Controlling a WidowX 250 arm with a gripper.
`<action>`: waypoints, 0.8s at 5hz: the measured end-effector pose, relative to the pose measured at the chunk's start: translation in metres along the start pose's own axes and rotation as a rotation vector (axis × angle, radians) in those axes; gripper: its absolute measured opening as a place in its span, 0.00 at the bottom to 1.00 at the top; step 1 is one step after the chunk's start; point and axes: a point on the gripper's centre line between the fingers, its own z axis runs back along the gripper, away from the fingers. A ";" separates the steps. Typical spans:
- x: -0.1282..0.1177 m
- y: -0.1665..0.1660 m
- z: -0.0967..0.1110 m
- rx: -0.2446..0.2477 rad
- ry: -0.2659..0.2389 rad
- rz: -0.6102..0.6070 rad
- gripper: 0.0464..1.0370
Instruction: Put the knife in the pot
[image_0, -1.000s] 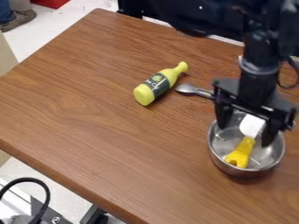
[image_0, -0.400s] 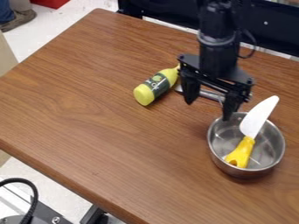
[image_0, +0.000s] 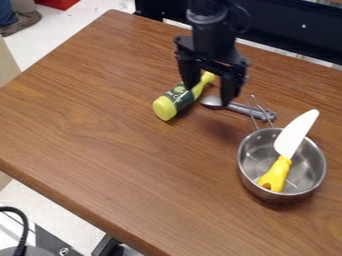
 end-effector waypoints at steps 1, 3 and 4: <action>0.012 0.026 -0.007 -0.040 0.024 -0.031 0.96; 0.030 0.044 -0.011 -0.007 0.001 0.009 0.96; 0.040 0.059 -0.007 -0.006 0.003 0.049 0.96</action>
